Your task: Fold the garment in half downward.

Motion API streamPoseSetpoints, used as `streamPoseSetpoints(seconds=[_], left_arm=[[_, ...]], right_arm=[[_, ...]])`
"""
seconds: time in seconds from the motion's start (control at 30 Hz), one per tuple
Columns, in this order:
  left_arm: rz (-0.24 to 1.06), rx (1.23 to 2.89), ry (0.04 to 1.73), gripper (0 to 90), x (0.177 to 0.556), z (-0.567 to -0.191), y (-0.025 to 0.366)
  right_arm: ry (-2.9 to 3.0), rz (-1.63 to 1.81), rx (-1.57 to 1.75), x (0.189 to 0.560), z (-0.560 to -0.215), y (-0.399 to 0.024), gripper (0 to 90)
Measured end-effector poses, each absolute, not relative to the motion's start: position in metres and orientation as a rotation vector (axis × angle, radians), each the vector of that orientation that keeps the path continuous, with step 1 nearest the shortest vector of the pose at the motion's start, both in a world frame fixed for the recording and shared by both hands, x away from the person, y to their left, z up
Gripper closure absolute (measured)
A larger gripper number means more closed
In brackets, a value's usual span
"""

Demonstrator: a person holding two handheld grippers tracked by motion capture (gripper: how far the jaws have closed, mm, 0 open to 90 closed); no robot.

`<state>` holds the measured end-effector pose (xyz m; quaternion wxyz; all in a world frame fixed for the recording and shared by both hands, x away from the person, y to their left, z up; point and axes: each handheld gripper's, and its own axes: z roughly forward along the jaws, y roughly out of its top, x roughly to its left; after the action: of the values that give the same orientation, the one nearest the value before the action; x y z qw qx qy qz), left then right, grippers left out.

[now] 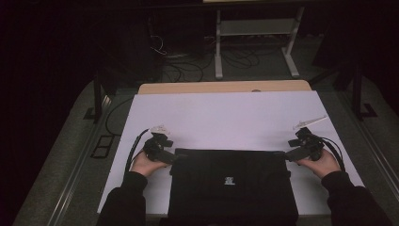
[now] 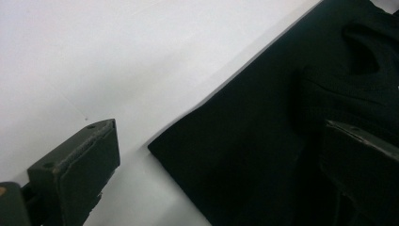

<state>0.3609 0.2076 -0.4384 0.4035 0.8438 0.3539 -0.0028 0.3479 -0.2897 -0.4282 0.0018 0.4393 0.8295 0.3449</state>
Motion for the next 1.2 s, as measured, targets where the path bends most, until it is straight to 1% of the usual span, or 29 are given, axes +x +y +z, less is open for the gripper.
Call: streamPoseSetpoints(seconds=[0.07,0.17,0.3,0.4,0.5,0.8,0.93,1.03,1.2], left_arm=[[-0.013,2.128,0.891,0.9,0.361,-0.439,0.209],[-0.011,2.137,0.89,5.1,0.361,-0.44,0.211],[-0.015,2.135,0.9,6.6,0.362,-0.441,0.213],[-0.02,2.137,0.894,9.2,0.362,-0.441,0.214],[-0.022,2.138,0.895,11.9,0.361,-0.441,0.215],[-0.041,2.145,0.897,16.1,0.363,-0.445,0.217],[-0.04,2.14,0.897,18.8,0.363,-0.445,0.218],[-0.036,2.147,0.886,23.2,0.363,-0.445,0.218],[-0.021,2.161,0.868,40.0,0.361,-0.445,0.215]], right_arm=[[2.604,1.076,1.379,0.348,-0.43,-0.291,0.2],[2.599,1.07,1.38,0.348,-0.431,-0.293,1.1],[2.6,1.062,1.406,0.348,-0.435,-0.296,2.2],[2.615,1.061,1.398,0.348,-0.436,-0.297,6.5],[2.634,1.073,1.378,0.347,-0.437,-0.297,13.4],[2.658,1.027,1.343,0.347,-0.44,-0.294,20.2],[2.642,1.022,1.334,0.348,-0.44,-0.293,26.0],[2.63,1.018,1.329,0.348,-0.44,-0.292,31.5],[2.602,1.02,1.353,0.349,-0.44,-0.293,45.4]])
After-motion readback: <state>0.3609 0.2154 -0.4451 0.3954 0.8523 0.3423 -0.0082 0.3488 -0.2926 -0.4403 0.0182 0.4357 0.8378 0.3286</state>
